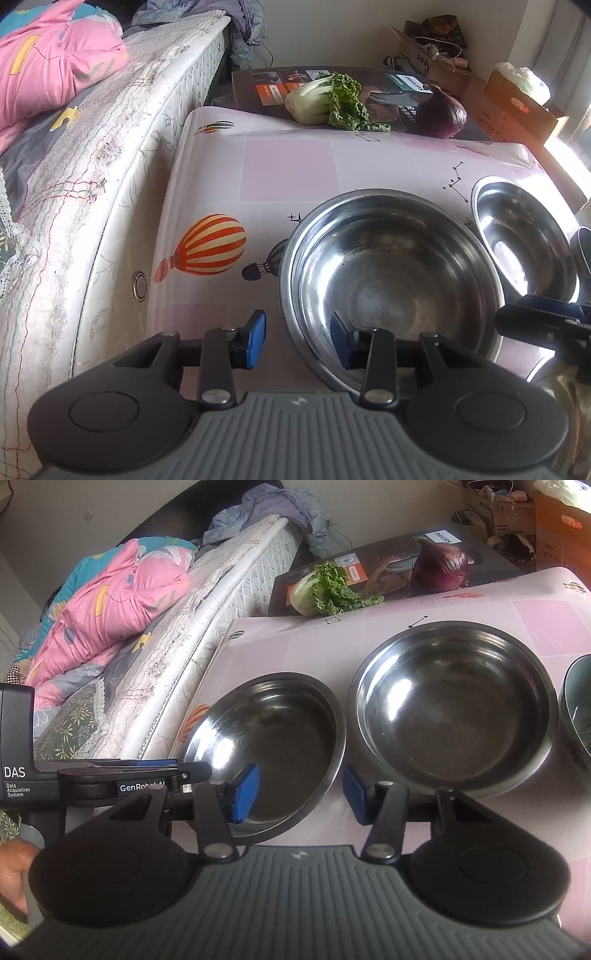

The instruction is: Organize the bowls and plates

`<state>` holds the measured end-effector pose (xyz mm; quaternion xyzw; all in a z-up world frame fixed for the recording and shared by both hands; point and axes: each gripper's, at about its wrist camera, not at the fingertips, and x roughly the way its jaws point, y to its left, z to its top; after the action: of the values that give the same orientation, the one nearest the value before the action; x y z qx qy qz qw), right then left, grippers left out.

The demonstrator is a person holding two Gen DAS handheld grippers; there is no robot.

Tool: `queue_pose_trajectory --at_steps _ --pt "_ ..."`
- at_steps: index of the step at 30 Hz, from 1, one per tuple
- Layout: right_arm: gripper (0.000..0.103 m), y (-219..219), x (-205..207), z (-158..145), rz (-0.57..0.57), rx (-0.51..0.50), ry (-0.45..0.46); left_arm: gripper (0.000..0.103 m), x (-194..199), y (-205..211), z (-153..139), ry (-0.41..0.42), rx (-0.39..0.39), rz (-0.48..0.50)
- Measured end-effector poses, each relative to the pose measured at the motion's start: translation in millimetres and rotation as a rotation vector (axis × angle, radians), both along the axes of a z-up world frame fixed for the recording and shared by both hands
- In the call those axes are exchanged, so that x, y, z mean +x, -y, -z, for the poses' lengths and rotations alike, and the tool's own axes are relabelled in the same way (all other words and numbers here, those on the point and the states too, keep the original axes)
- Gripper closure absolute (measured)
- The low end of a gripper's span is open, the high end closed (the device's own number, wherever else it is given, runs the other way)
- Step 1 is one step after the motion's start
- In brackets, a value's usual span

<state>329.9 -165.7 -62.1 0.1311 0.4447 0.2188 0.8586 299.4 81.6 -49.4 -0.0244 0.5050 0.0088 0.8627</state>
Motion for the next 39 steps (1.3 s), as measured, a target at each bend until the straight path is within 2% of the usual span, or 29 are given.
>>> queue_pose_trajectory --at_steps 4,9,14,16,19,25,27,29,32,35,39 --pt "0.063 -6 5 7 -0.019 -0.013 -0.019 0.081 5 1 5 -0.028 0.004 -0.001" --pt "0.068 -10 8 8 -0.034 -0.022 -0.009 0.082 4 -1 6 -0.038 0.011 -0.013" --pt "0.072 -14 6 5 -0.061 -0.028 0.003 0.082 -6 -10 3 -0.058 -0.034 -0.015" --pt "0.076 -19 4 3 -0.09 -0.019 0.008 0.082 -13 -13 2 -0.064 -0.068 -0.009" --pt "0.077 -33 0 1 -0.139 -0.025 0.014 0.081 -23 -14 -1 -0.065 -0.087 0.003" --pt "0.075 -37 -18 -19 -0.161 -0.081 0.142 0.081 -33 -19 -8 -0.021 -0.041 -0.008" --pt "0.065 -34 -27 -30 -0.157 -0.109 0.206 0.08 -33 -20 -11 -0.007 -0.034 -0.009" --pt "0.03 -26 -36 -42 -0.135 -0.132 0.275 0.08 -32 -20 -13 0.006 -0.024 -0.013" --pt "0.001 -15 -50 -61 -0.099 -0.159 0.392 0.078 -33 -20 -15 0.017 -0.02 -0.016" --pt "0.001 -10 -58 -78 -0.077 -0.226 0.479 0.075 -32 -20 -15 0.023 -0.018 -0.02" --pt "0.001 -8 -62 -91 -0.022 -0.335 0.522 0.074 -33 -19 -17 0.031 -0.016 -0.019"
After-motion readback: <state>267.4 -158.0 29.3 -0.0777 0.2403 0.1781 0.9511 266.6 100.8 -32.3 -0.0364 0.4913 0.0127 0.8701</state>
